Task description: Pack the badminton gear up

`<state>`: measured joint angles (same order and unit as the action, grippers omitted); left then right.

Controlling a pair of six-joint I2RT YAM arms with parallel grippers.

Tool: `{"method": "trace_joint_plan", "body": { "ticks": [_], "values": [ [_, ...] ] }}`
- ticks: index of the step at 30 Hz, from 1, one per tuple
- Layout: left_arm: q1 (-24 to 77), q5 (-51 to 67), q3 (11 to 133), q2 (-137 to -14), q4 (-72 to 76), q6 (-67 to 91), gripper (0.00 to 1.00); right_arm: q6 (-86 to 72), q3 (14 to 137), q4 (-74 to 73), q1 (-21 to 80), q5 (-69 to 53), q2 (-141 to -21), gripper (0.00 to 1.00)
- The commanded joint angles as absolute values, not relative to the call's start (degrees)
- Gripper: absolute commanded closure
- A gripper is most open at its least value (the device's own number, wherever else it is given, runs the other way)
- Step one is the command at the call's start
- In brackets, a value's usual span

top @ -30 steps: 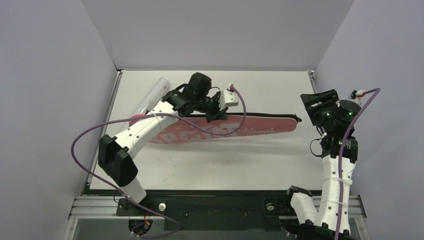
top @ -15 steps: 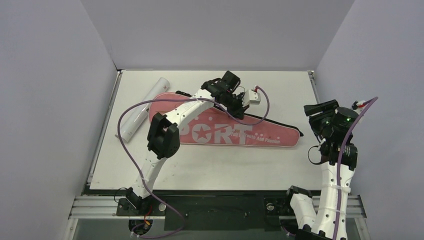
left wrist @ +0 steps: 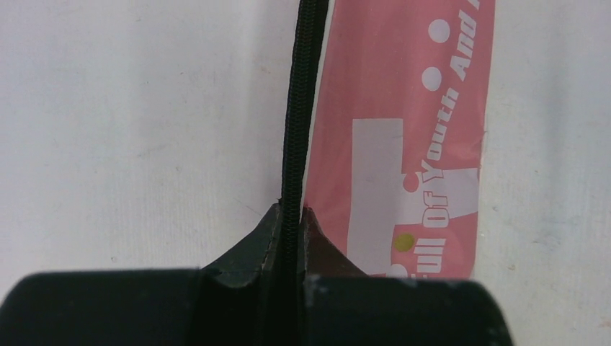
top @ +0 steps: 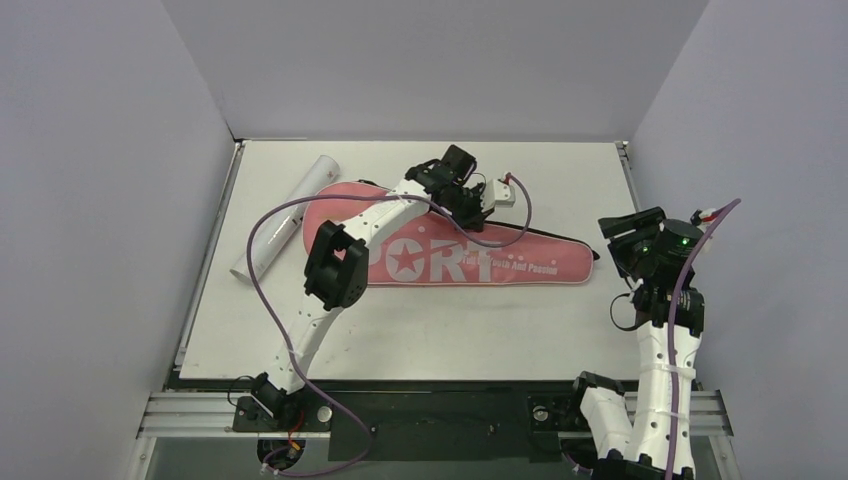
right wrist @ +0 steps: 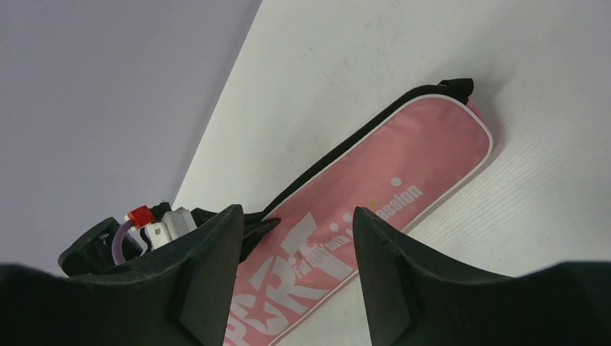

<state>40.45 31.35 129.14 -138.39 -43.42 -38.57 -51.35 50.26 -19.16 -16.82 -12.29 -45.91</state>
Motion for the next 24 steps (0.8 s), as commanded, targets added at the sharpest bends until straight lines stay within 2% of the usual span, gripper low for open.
{"method": "trace_joint_plan", "body": {
  "ticks": [1,8,10,11,13,15,19,24],
  "values": [
    [38.8,30.1,133.2,-139.1,-33.2,-37.3,0.86,-51.7,49.2,-16.3,-16.5,-12.8,-45.7,0.48],
    [36.0,27.5,133.5,-138.1,-27.8,-32.8,0.62,-51.8,47.8,-14.7,-16.4,-12.8,-46.1,0.48],
    [35.6,23.8,133.2,-137.4,-27.0,-31.4,0.48,-51.8,47.5,-14.2,-16.2,-12.8,-46.6,0.48],
    [35.5,22.7,133.2,-137.2,-27.2,-31.4,0.32,-51.7,47.4,-14.1,-16.0,-12.6,-46.8,0.47],
    [35.5,19.6,133.0,-136.4,-28.3,-31.7,0.23,-51.5,47.2,-13.5,-15.7,-12.3,-47.3,0.46],
    [35.4,16.4,133.1,-134.5,-29.4,-30.4,0.21,-50.9,47.4,-13.4,-15.3,-11.9,-48.3,0.42],
    [32.3,17.2,134.2,-129.4,-30.8,-21.7,0.2,-48.9,48.8,-13.6,-13.3,-9.7,-51.7,0.35],
    [23.7,18.0,131.2,-119.6,-30.8,-9.2,0.18,-43.6,51.9,-13.1,-8.2,-2.3,-58.1,0.23]
  ]
}}
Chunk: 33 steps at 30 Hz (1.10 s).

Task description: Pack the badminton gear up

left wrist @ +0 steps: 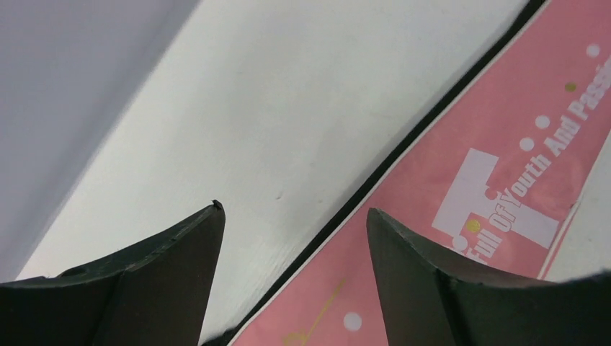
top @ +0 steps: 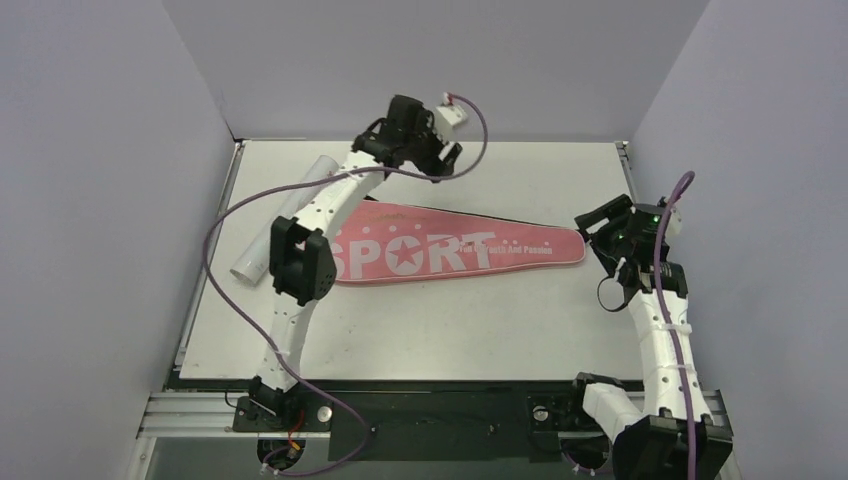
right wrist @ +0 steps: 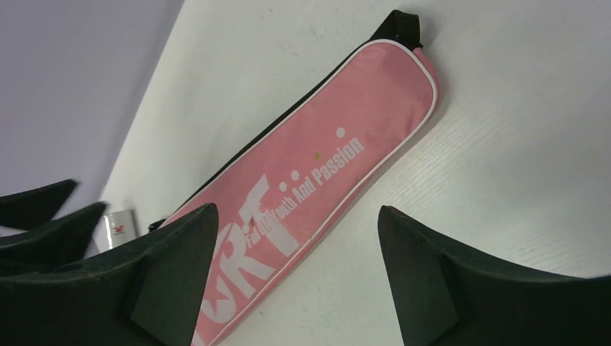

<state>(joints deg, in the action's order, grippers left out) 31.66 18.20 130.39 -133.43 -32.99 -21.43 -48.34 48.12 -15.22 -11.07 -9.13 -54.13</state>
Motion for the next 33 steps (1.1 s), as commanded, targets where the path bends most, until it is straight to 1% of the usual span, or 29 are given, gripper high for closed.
{"method": "trace_joint_plan", "body": {
  "ticks": [1,2,3,4,5,6,7,8,9,10,11,12,13,14,15,16,17,20,22,25,27,30,33],
  "values": [
    [20.2,19.4,128.3,-116.4,-30.4,-4.4,0.18,-42.7,52.8,-12.5,-7.7,-1.2,-59.0,0.21],
    [18.2,20.6,126.7,-114.8,-30.0,-2.4,0.17,-42.3,53.3,-12.3,-7.0,0.5,-60.8,0.19],
    [13.8,24.5,122.3,-111.9,-28.8,2.8,0.17,-41.7,54.2,-11.6,-6.9,1.4,-61.6,0.14],
    [11.5,26.3,120.0,-110.3,-28.1,4.8,0.17,-41.6,54.5,-11.1,-6.7,2.8,-63.2,0.12],
    [6.9,28.8,114.6,-107.7,-26.2,8.3,0.17,-42.2,54.6,-10.0,-6.7,3.9,-63.7,0.11],
    [4.5,29.2,111.7,-106.3,-25.0,9.8,0.16,-42.5,54.4,-9.1,-6.5,6.3,-64.6,0.1],
    [-0.2,29.7,104.8,-103.3,-21.8,12.9,0.16,-42.7,52.9,-5.2,-6.4,7.6,-64.8,0.1],
    [-2.6,30.3,100.7,-101.9,-19.6,14.4,0.16,-42.8,51.8,-3.1,-6.1,10.5,-65.4,0.09],
    [-6.7,30.7,92.6,-98.6,-15.2,16.2,0.15,-43.3,49.6,1.0,-5.9,12.2,-65.7,0.09],
    [-8.3,30.6,88.9,-97.1,-13.5,16.6,0.15,-42.7,48.9,2.3,-5.5,14.1,-66.3,0.09],
    [-11.0,30.0,81.7,-93.7,-10.1,16.6,0.15,-40.2,48.3,3.4,-5.4,14.4,-67.1,0.08],
    [-12.0,29.6,78.4,-91.9,-8.7,16.3,0.15,-38.4,48.5,3.0,-5.0,14.9,-67.7,0.08],
    [-13.2,27.3,71.7,-88.7,-5.7,15.4,0.14,-35.2,49.1,1.2,-4.3,15.8,-68.8,0.08],
    [-13.4,25.9,65.8,-85.5,-4.3,14.6,0.14,-33.9,48.9,-0.8,-4.1,18.4,-69.1,0.07],
    [-13.5,22.4,63.2,-84.2,-1.9,13.4,0.14,-31.7,48.3,-0.9,-3.6,20.1,-69.0,0.07],
    [-13.6,20.9,58.1,-81.9,0.2,13.2,0.14,-30.9,45.8,0.7,-3.5,23.5,-68.7,0.07],
    [-13.5,18.3,56.1,-81.0,3.5,13.2,0.14,-29.3,44.3,2.3,-3.3,24.9,-67.8,0.07],
    [-11.6,12.8,47.9,-78.8,9.5,12.0,0.14,-26.4,34.7,13.0,-3.1,28.8,-65.4,0.06],
    [-10.4,10.7,44.5,-78.7,12.1,11.4,0.13,-24.8,29.5,19.2,-2.9,29.9,-63.9,0.06],
    [-8.9,9.2,40.5,-78.5,16.1,11.1,0.13,-21.1,24.9,25.6,-1.0,33.2,-63.1,0.06],
    [-8.3,8.1,36.7,-78.4,21.8,11.7,0.13,-17.9,21.6,31.7,0.8,34.8,-63.1,0.06],
    [-7.6,6.2,30.9,-78.6,31.0,11.7,0.13,-12.4,14.9,46.4,3.1,35.5,-64.0,0.06],
    [-6.7,4.5,28.0,-78.8,35.5,10.4,0.13,-11.9,13.0,52.2,5.1,38.5,-66.4,0.05]
  ]
}}
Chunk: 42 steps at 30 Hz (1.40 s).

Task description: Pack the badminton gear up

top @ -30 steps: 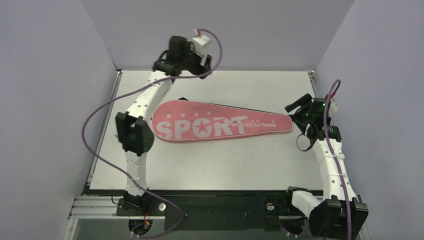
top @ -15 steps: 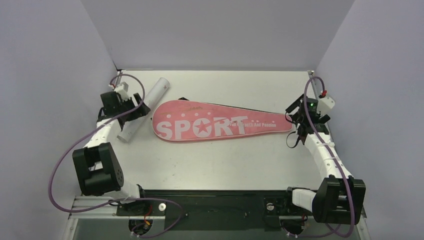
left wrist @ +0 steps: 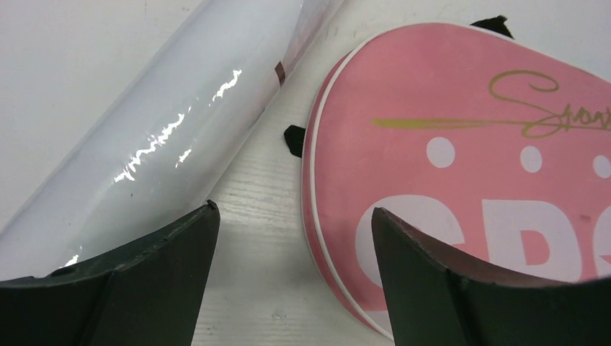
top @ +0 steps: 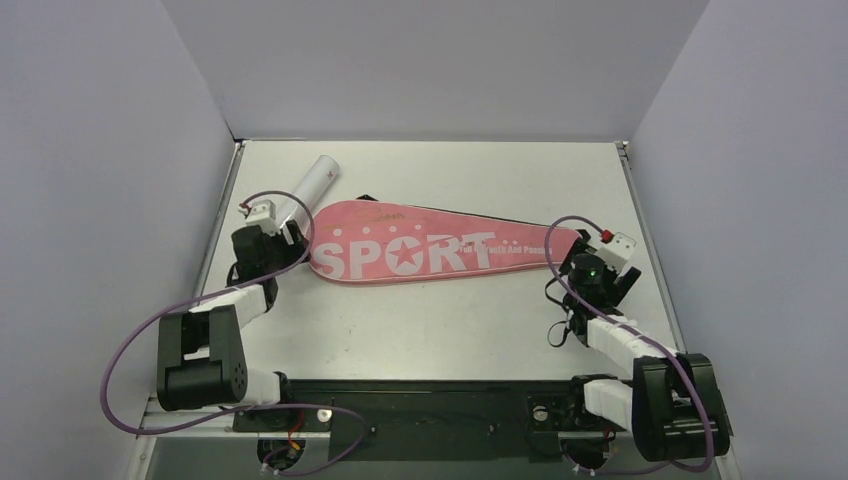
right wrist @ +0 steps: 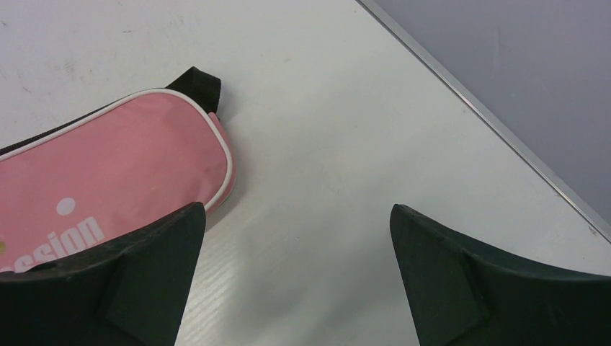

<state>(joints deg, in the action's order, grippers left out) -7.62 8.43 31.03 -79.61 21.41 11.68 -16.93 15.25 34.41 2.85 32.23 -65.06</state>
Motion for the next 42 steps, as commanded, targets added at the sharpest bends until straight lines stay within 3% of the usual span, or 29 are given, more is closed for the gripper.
{"method": "trace_joint_plan", "body": {
  "ticks": [1,6,11,18,20,23,42],
  "values": [
    [-6.5,3.6,26.6,-78.6,38.1,10.0,0.12,-11.4,12.4,54.4,5.9,39.0,-67.6,0.05],
    [-5.8,3.7,18.8,-77.7,49.3,8.7,0.12,-8.3,9.4,63.8,9.2,42.6,-70.8,0.05],
    [-2.6,8.8,10.1,-84.2,72.0,2.9,0.11,-5.6,7.0,72.0,11.5,42.8,-74.7,0.05],
    [-0.8,5.8,14.2,-84.0,63.5,2.4,0.09,-4.8,7.7,75.6,9.9,37.7,-79.8,0.04],
    [-0.7,1.9,15.2,-84.7,62.1,3.8,0.09,-8.1,12.0,64.8,7.0,35.9,-78.6,0.04],
    [-0.5,-1.5,15.9,-84.9,61.2,4.1,0.09,-10.9,14.1,59.8,3.0,29.9,-78.3,0.04],
    [-0.5,-1.8,15.3,-84.4,61.8,4.0,0.09,-10.5,13.3,61.3,3.5,30.4,-78.0,0.03]
  ]
}}
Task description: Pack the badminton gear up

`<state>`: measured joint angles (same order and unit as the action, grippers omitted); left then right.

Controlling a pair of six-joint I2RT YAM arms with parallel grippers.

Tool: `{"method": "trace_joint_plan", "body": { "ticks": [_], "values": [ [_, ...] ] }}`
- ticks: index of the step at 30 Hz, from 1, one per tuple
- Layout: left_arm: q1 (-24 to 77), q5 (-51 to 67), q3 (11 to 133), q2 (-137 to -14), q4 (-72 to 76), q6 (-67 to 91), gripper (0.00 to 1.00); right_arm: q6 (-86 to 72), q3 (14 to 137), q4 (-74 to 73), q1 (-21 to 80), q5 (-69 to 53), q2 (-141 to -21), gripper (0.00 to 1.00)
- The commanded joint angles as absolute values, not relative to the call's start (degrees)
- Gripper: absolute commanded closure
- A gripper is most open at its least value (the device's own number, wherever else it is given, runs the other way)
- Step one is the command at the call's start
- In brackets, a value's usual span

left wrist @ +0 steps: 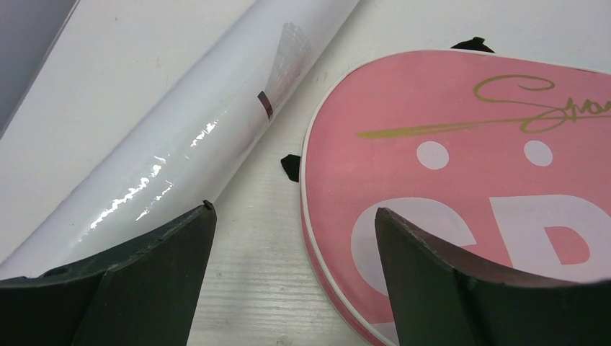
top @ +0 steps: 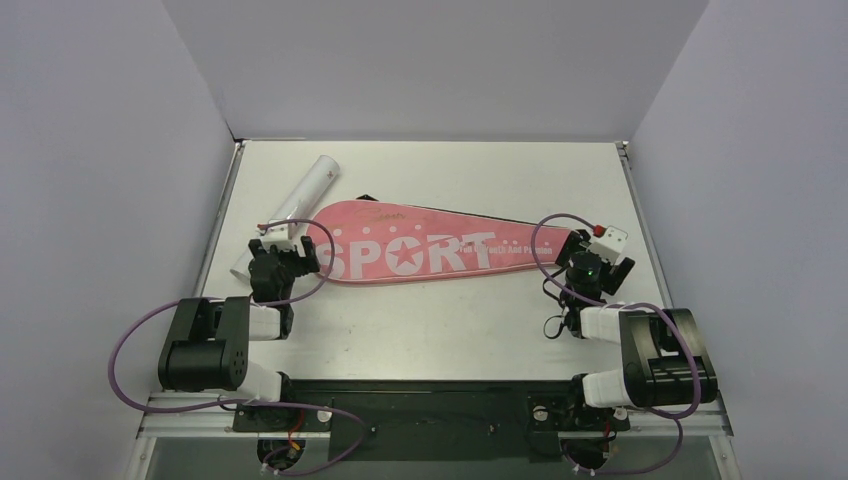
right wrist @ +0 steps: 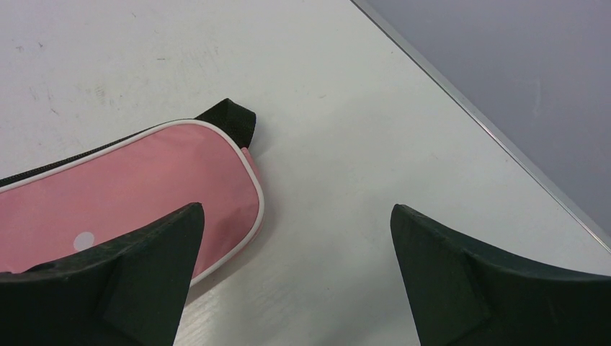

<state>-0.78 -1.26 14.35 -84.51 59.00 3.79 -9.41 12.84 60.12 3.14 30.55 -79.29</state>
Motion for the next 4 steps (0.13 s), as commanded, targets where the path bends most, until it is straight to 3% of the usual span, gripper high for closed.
{"method": "trace_joint_plan", "body": {
  "ticks": [1,4],
  "values": [
    [-0.5,-2.0,15.5,-84.5,61.4,3.9,0.09,-10.5,13.3,61.3,3.5,30.3,-78.0,0.03],
    [-0.5,-2.3,15.1,-84.2,61.8,4.0,0.08,-10.5,13.3,61.3,3.5,30.4,-78.0,0.03]
  ]
}}
